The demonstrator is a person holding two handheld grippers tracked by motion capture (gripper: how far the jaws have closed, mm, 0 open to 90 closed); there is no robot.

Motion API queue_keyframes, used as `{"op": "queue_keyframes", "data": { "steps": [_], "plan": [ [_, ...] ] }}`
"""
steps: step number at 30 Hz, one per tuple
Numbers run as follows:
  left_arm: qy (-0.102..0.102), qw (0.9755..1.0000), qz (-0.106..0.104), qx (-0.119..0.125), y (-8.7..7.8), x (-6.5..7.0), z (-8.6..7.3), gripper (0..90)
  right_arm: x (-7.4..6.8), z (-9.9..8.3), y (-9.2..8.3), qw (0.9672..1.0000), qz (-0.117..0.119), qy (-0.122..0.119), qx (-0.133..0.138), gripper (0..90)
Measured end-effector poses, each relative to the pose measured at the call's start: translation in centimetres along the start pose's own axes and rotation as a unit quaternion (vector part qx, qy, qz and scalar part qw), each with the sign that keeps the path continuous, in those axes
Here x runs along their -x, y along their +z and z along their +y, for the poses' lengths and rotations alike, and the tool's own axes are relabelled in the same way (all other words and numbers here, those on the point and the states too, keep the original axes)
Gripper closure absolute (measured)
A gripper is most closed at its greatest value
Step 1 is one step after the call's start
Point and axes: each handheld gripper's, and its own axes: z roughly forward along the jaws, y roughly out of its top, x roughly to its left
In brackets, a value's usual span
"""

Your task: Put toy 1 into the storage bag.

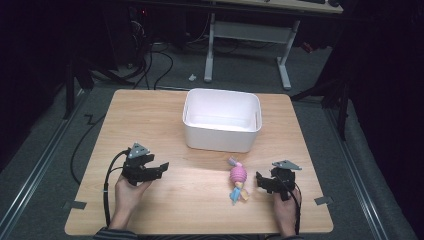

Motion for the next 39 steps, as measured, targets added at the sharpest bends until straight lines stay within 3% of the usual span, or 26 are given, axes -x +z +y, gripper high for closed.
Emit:
{"op": "queue_keyframes", "data": {
  "steps": [9,26,39],
  "plan": [
    [0.015,0.9995,0.023,-0.016,1.0,0.5,-0.7,33.3,0.0,0.0,0.0,1.0,0.0,-0.001,0.0,14.8],
    [0.023,0.9983,0.036,-0.039,3.4,0.7,-1.7,33.1,0.0,0.0,0.0,1.0,0.0,-0.001,0.0,14.8],
    [0.034,0.9968,0.065,-0.031,4.4,1.0,-1.8,34.1,-0.1,0.0,0.0,1.0,0.003,-0.003,0.0,14.8]
  ]
}}
